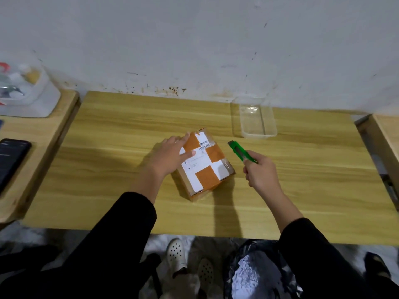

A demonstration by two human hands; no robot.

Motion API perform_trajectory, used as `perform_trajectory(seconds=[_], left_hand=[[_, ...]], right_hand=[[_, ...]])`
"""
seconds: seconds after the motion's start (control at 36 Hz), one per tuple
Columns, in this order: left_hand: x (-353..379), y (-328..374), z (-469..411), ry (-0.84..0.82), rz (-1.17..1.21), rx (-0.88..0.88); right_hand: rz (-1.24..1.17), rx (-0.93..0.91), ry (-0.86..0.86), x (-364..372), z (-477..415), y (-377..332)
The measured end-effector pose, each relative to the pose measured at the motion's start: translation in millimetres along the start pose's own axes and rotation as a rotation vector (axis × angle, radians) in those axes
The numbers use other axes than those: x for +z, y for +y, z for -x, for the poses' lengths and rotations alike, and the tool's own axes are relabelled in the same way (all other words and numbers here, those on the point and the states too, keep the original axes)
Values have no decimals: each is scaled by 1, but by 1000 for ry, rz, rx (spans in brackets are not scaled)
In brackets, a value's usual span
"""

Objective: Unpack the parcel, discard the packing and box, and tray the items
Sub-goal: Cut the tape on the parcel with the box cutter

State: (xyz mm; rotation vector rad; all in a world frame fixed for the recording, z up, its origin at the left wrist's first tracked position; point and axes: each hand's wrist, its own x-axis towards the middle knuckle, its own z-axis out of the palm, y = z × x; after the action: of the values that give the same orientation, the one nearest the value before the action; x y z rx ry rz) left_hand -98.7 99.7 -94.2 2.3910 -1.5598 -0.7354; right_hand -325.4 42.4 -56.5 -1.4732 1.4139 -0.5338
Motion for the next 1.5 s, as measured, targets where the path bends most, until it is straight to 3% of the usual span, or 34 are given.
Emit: perform_trajectory(seconds=[0.14, 0.25, 0.72, 1.14, 1.5], left_hand=[[4, 14, 17, 221, 56, -316], [15, 17, 32, 262, 137, -496], [34, 13, 54, 194, 482, -325], [33, 26, 55, 225, 559, -439], [30, 32, 56, 211, 527, -482]], right_hand=[[-19, 18, 16, 5, -5, -6], [-8, 1, 3, 12, -3, -10], [278, -119, -30, 25, 1, -18], [498, -114, -113, 13, 18, -22], [473, -107, -146, -6, 47, -6]])
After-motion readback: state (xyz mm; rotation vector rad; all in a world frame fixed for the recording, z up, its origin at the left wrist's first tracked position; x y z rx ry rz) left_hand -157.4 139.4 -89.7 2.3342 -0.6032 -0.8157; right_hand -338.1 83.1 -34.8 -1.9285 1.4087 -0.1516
